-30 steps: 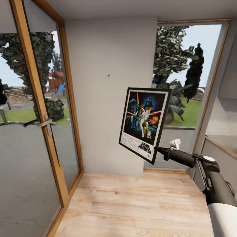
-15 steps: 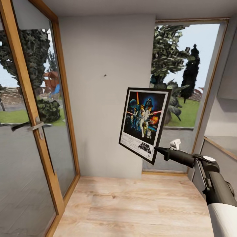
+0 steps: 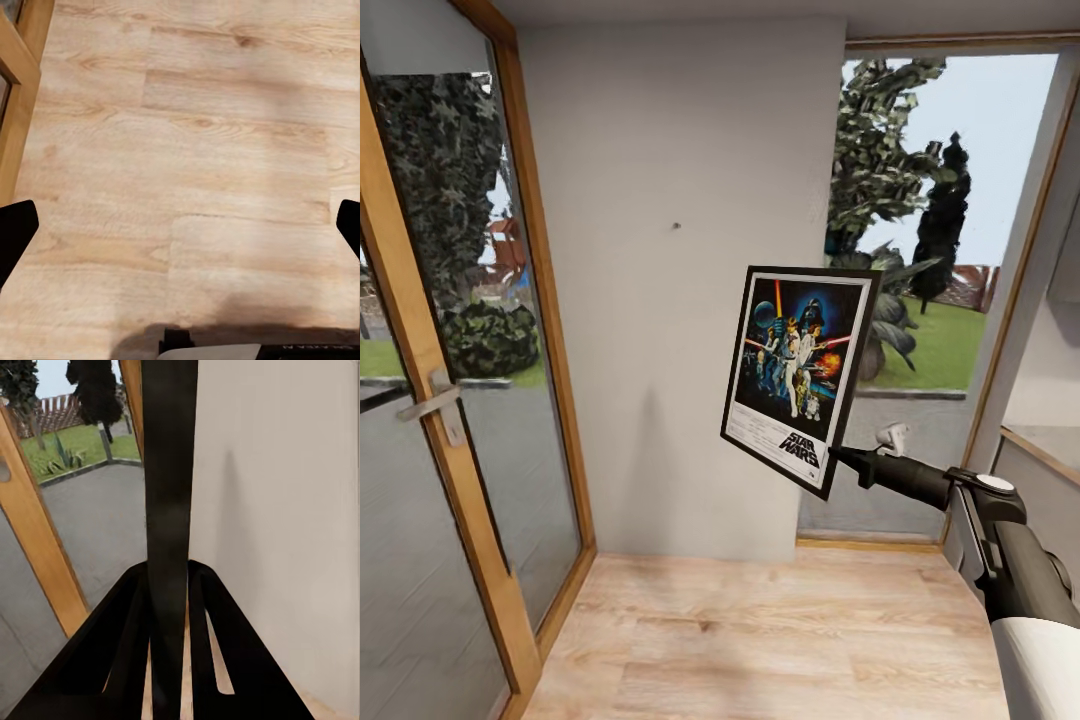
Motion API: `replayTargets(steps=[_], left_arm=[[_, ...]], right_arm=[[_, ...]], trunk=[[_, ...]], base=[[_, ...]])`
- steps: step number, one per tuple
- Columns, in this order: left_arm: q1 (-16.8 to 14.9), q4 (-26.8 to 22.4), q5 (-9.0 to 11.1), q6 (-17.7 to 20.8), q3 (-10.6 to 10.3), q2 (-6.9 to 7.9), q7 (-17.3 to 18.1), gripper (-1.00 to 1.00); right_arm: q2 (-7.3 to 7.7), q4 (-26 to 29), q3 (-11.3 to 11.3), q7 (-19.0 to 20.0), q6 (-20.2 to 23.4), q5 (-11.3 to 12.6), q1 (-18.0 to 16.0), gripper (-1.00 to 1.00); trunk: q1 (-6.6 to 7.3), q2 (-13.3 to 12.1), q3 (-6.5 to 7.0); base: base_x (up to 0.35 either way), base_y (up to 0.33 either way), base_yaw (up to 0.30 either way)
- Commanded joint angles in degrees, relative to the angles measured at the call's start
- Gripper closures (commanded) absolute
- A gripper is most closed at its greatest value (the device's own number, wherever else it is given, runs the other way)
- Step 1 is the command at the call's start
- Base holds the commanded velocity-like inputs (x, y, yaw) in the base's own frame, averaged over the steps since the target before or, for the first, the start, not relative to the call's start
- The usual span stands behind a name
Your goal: Pick up the poster from the kitchen countertop and hang it on one of the wall nails in the kitchen.
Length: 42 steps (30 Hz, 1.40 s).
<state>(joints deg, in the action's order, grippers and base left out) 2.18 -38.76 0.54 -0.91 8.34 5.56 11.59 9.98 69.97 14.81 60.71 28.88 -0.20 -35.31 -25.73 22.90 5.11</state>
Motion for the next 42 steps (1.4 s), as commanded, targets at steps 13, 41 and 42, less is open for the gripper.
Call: replayTargets(steps=[13,41,42], left_arm=[[0.03,-0.08,0.03,-0.06,0.25,0.0,0.36,-1.0],[0.02,6.26,0.25,-0.21,0.54,0.24,4.72,-1.0],[0.02,6.26,0.25,-0.22,0.54,0.24,4.73,-1.0]], right_arm=[[0.01,0.01,0.13,0.29,0.48,0.11,-0.02,1.0],[-0.92,2.17,-14.97,5.86,19.87,0.88,-23.86,1.0],[-0.88,1.0,-14.95,6.47,19.91,0.88,-24.66,1.0]], trunk=[[-0.05,0.02,0.0],[-0.05,0.02,0.0],[-0.05,0.02,0.0]], base=[[0.334,0.0,0.0],[0.045,0.0,0.0],[0.0,0.0,0.0]])
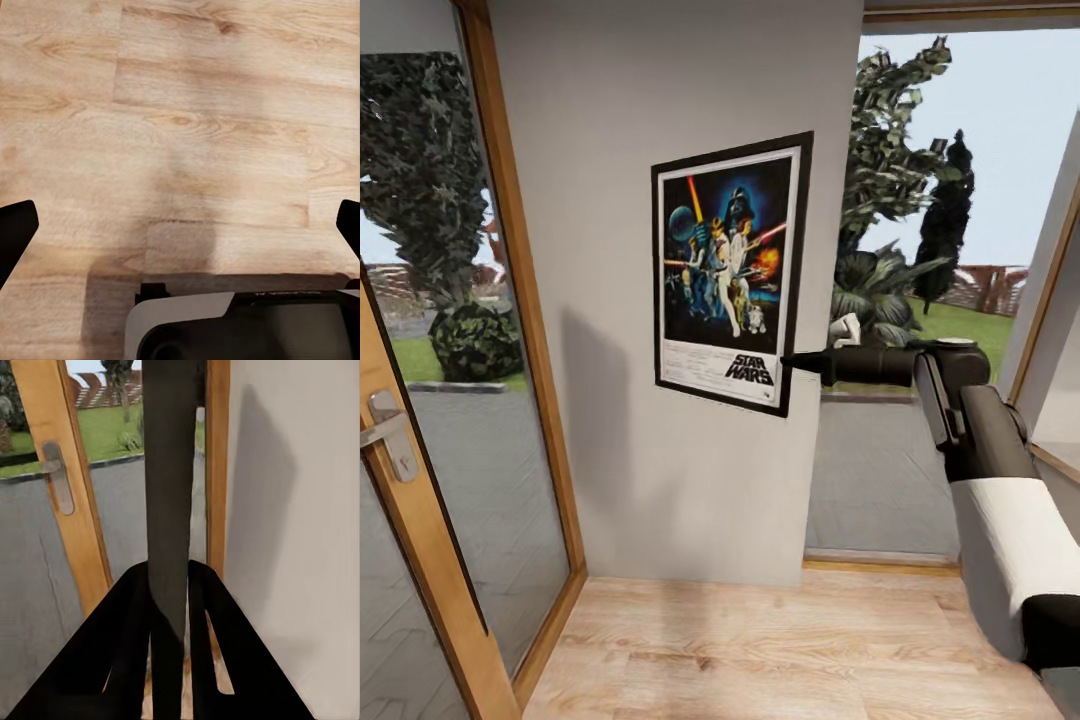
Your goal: Pick up the poster from the kitchen countertop and hang it on one of the wall nails in the kitchen.
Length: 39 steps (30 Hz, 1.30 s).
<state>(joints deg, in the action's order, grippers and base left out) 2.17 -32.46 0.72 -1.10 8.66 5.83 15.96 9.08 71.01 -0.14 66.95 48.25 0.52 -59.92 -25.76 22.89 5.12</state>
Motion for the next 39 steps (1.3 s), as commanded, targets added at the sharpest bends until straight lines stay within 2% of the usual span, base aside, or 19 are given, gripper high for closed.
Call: replayTargets(steps=[1,3,6,13,17,22,39], left_arm=[[0.04,-0.04,0.07,-0.03,0.21,-0.03,0.36,-1.0],[0.03,-0.05,0.07,-0.04,0.21,-0.03,0.38,-1.0],[0.03,-0.06,0.07,-0.03,0.21,-0.03,0.38,-1.0],[0.02,-0.06,0.07,-0.04,0.21,0.01,0.38,-1.0],[0.02,-0.06,0.07,0.0,0.21,0.32,0.38,-1.0],[0.02,-0.06,0.07,-0.02,0.21,0.54,0.38,-1.0],[0.02,-0.06,0.07,0.01,0.21,0.59,0.38,-1.0]], right_arm=[[0.05,-1.28,0.0,0.88,0.57,0.17,-0.8,1.0],[0.11,-6.28,0.08,3.71,0.51,0.19,-3.33,1.0],[0.21,-9.52,0.2,6.04,0.37,0.25,-4.8,1.0],[0.5,-11.68,0.63,10.47,-0.39,0.29,-5.71,1.0],[0.79,-11.96,0.54,12.76,-3.43,0.22,-5.77,1.0],[0.99,-12.08,0.5,13.63,-5.18,0.25,-5.74,1.0],[1.2,-12.08,0.33,14.34,-6.66,0.18,-5.67,1.0]], trunk=[[-0.02,0.03,-0.01],[-0.02,0.03,-0.01],[-0.02,0.03,-0.01],[-0.02,0.03,-0.01],[-0.02,0.03,-0.01],[-0.02,0.03,-0.01],[-0.02,0.03,-0.01]], base=[[0.0,0.0,0.0],[0.0,0.0,0.0],[0.0,0.0,0.0],[0.0,0.0,0.0],[0.0,0.0,0.0],[0.0,0.0,0.0],[0.0,0.0,0.0]])
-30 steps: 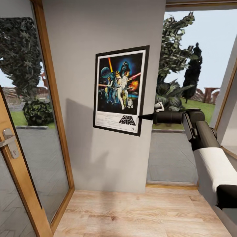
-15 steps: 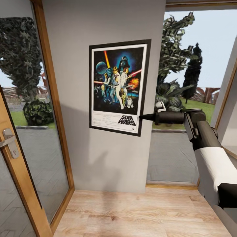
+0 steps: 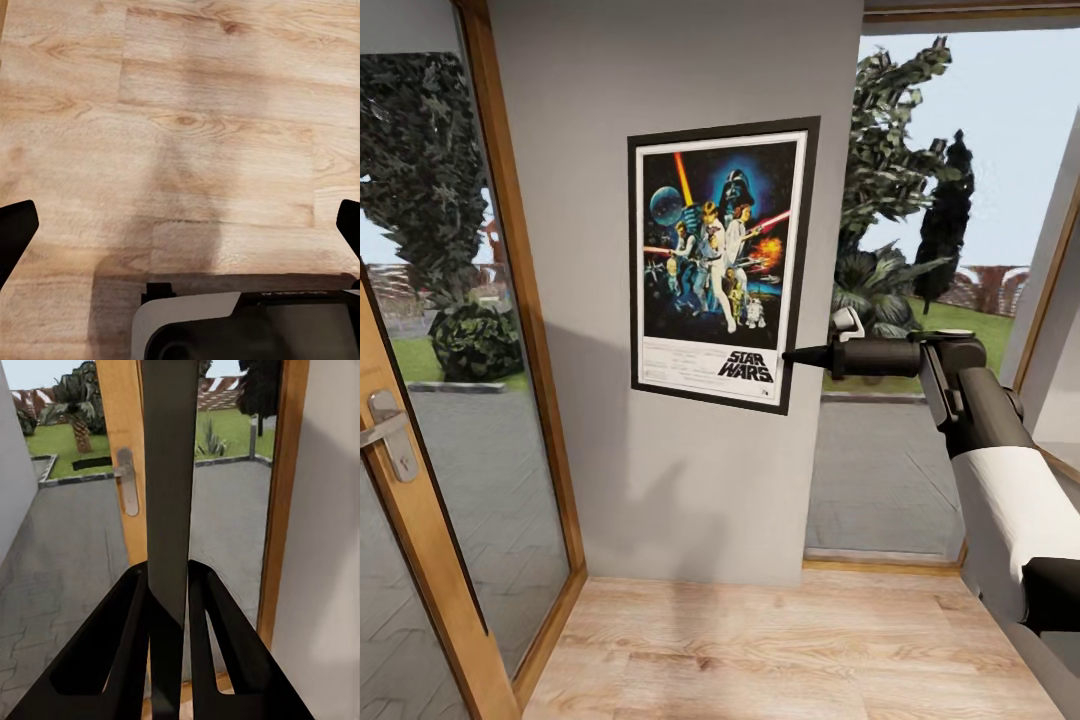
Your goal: Pick up the poster from the kitchen countertop and hang it on one of the wall nails in the kitchen.
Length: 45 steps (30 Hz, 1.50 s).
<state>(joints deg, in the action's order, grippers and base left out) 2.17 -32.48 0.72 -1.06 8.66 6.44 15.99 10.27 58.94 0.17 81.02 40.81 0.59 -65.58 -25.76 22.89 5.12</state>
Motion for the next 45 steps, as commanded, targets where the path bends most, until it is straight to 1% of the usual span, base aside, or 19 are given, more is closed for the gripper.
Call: replayTargets(steps=[1,23,32,45], left_arm=[[0.02,-0.03,0.07,-0.04,0.21,-0.02,0.36,-1.0],[0.02,-0.03,0.07,0.01,0.21,-0.02,0.35,-1.0],[0.02,-0.03,0.07,0.01,0.21,0.01,0.36,-1.0],[0.02,-0.11,0.07,0.01,0.21,0.06,0.36,-1.0]], right_arm=[[0.01,0.01,0.02,0.28,0.74,0.11,0.0,1.0],[0.1,0.05,0.09,0.28,0.68,0.11,0.02,1.0],[0.1,0.12,0.1,0.28,0.68,0.13,0.02,1.0],[-0.02,0.26,-0.2,0.28,0.58,0.24,0.02,1.0]], trunk=[[-0.02,0.03,-0.01],[-0.02,0.03,-0.01],[-0.02,0.03,-0.01],[-0.02,0.03,-0.01]], base=[[0.0,0.0,0.0],[0.0,0.0,0.0],[0.081,0.0,0.0],[0.007,0.0,0.0]])
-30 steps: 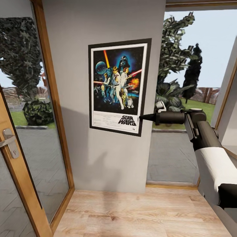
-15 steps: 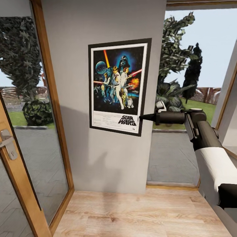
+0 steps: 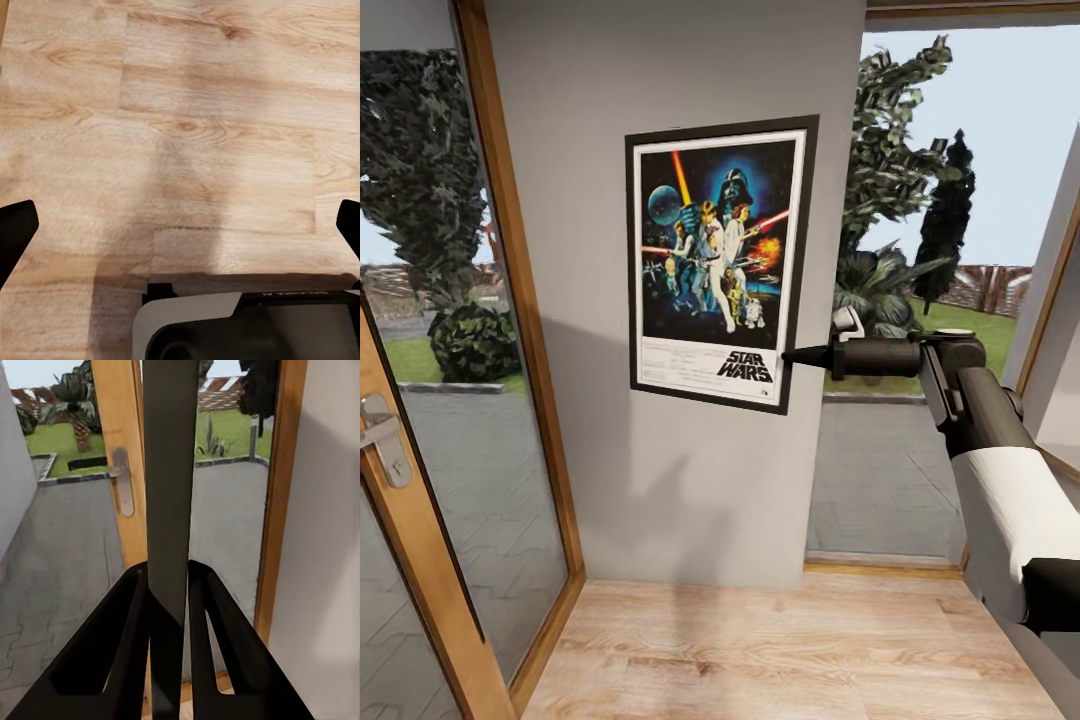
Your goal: Pick up the poster from the kitchen countertop and hang it on one of the wall nails in the kitchen.
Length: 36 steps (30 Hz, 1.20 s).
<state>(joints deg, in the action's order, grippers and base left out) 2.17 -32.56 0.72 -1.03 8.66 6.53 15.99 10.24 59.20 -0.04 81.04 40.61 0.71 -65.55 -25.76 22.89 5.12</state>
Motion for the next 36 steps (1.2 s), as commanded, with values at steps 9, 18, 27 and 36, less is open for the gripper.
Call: replayTargets(steps=[9,18,27,36], left_arm=[[0.02,-0.05,0.07,-0.03,0.21,-0.03,0.36,-1.0],[0.02,-0.05,0.07,-0.03,0.21,-0.03,0.36,-1.0],[0.02,-0.05,0.07,-0.03,0.21,-0.02,0.36,-1.0],[0.02,-0.04,0.07,-0.03,0.21,0.38,0.36,-1.0]], right_arm=[[0.0,-0.12,0.04,2.24,-0.61,0.1,-0.02,1.0],[0.04,-0.14,0.17,2.62,-0.71,0.08,-0.02,1.0],[0.04,-0.14,0.21,2.63,-0.71,0.08,-0.02,1.0],[0.04,-0.14,0.28,2.56,-0.71,0.08,-0.02,1.0]], trunk=[[-0.02,0.03,-0.01],[-0.02,0.03,-0.01],[-0.02,0.03,-0.01],[-0.02,0.03,-0.01]], base=[[0.0,0.0,0.0],[0.0,0.0,0.0],[0.004,0.0,0.0],[0.079,0.0,0.0]])
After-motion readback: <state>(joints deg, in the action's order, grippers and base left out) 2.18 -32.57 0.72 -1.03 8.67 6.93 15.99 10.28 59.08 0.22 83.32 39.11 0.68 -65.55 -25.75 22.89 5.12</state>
